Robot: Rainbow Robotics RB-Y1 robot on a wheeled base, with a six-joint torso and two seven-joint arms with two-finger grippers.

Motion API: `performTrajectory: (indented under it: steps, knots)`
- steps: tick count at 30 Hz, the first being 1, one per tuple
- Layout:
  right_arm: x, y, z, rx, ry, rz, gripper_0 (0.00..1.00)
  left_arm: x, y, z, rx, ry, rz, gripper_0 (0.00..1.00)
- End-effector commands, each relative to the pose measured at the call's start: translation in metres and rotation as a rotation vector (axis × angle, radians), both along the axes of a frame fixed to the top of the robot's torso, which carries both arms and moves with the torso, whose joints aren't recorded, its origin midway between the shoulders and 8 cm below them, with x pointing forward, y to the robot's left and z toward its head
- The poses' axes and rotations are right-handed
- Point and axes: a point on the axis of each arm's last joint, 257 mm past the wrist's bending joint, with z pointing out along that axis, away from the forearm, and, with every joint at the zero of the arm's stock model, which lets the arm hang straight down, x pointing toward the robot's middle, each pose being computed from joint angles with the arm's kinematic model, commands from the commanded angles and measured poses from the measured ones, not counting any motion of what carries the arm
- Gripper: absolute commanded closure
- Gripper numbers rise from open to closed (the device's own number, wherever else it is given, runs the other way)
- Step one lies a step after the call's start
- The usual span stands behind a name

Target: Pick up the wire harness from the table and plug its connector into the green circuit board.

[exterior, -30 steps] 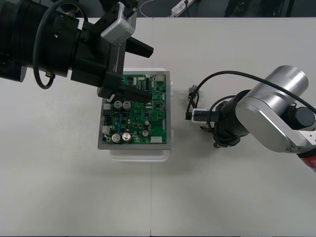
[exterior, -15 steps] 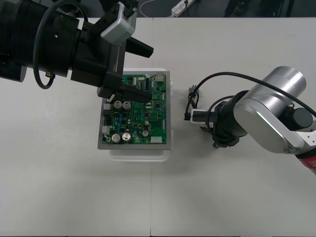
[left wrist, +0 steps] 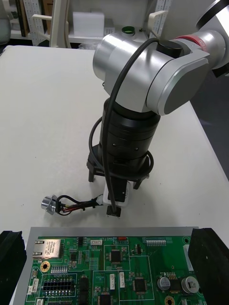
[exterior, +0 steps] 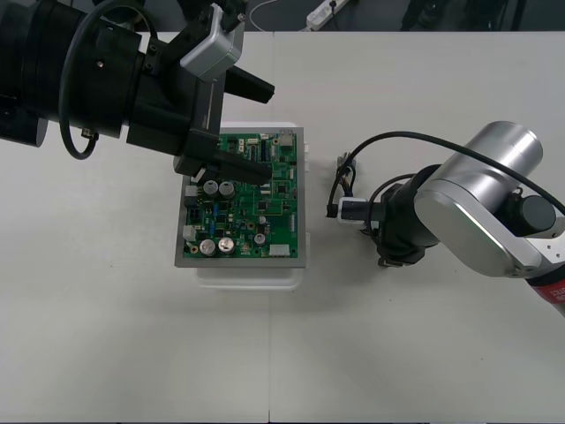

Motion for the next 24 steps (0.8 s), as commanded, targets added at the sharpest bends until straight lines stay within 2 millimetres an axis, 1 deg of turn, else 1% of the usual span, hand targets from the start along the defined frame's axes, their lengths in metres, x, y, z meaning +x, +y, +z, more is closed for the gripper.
performTrajectory:
  steps: [1,6,9,13,24]
  knots:
    - [-0.025,0.009,-0.031,-0.004,0.084,0.003,0.00,0.001,-0.017,0.025,-0.046,-0.065,-0.019,0.00]
    - [-0.025,0.006,-0.034,-0.006,0.098,-0.003,0.00,0.001,-0.017,0.025,-0.046,-0.065,-0.019,0.00]
    - [-0.026,0.006,-0.034,-0.004,0.100,-0.005,0.00,0.001,-0.017,0.025,-0.046,-0.065,-0.019,0.00]
    - [-0.024,0.001,-0.034,-0.014,0.096,-0.011,0.00,0.001,-0.017,0.025,-0.046,-0.065,-0.019,0.00]
    - [-0.017,-0.006,-0.031,-0.035,0.070,-0.025,0.00,0.001,-0.017,0.025,-0.046,-0.065,-0.019,0.00]
